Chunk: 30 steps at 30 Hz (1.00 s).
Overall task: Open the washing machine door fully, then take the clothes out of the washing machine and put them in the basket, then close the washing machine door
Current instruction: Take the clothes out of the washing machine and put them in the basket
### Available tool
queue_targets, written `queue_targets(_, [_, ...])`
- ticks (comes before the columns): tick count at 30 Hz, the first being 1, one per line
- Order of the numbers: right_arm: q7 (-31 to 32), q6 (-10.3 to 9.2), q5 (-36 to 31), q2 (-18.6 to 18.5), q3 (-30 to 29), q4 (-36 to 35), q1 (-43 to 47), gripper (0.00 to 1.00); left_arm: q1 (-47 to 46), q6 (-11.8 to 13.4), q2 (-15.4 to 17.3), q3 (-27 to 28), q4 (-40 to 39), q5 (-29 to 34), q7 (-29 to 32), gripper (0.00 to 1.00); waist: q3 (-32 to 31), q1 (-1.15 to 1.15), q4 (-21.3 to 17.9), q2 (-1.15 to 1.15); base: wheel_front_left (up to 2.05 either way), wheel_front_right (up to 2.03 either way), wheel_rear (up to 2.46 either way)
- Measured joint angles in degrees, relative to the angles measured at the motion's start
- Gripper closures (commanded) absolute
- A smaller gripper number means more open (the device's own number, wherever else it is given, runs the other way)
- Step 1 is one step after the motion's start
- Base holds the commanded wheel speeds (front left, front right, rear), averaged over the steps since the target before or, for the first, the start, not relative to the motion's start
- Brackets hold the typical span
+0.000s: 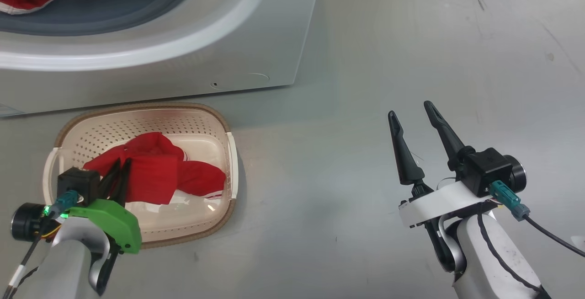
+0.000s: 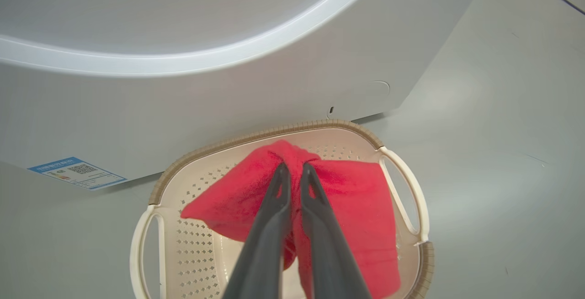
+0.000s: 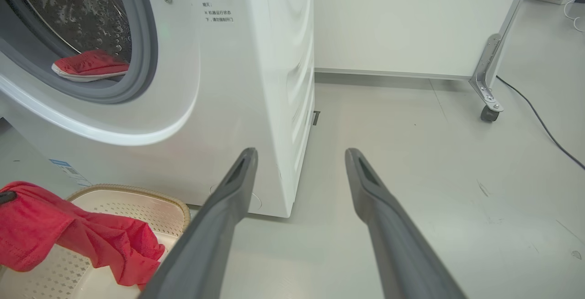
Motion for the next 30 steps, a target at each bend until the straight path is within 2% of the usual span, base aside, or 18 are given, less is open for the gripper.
queue_targets(12, [0.0, -0.45, 0.36, 0.2, 0.07, -0.44, -1.22, 0.0, -4.04, 0.02, 0.23, 2.91, 8.82, -1.57, 0.18, 1.0, 3.87, 0.0, -3.85, 0.0, 0.0, 0.0, 0.0])
queue_targets(23, [0.0, -1.01, 0.38, 0.4, -0.25, -0.44, -2.04, 0.0, -5.78, 0.05, -0.7, 1.82, 14.45, -1.4, -1.85, 1.0, 4.89, 0.0, -4.87, 0.0, 0.0, 0.0, 0.0])
queue_targets(24, [0.0, -1.01, 0.38, 0.38, -0.26, -0.44, -2.04, 0.0, -5.97, 0.05, -0.93, 1.75, 15.03, -1.4, -1.85, 0.67, 4.86, 0.0, -4.82, 0.0, 0.0, 0.0, 0.0])
queue_targets(25, [0.0, -1.01, 0.38, 0.38, -0.26, -0.44, -2.05, 0.0, -6.17, 0.05, -1.04, 1.62, 15.59, -1.38, -1.85, 0.17, 4.82, 0.0, -4.76, 0.0, 0.0, 0.0, 0.0])
queue_targets(26, [0.0, -1.01, 0.38, 0.4, -0.26, -0.44, -2.05, 0.0, -6.4, 0.05, -1.07, 1.56, 16.05, -1.38, -1.89, 0.0, 4.77, 0.0, -4.69, 0.0, 0.0, 0.0, 0.0])
queue_targets(30, [0.0, -1.05, 0.38, 0.4, -0.59, -0.36, -2.05, 0.0, -7.6, 0.05, -1.45, 1.24, 17.7, -1.14, -2.83, 0.0, 4.33, 0.0, -4.18, 0.0, 0.0, 0.0, 0.0])
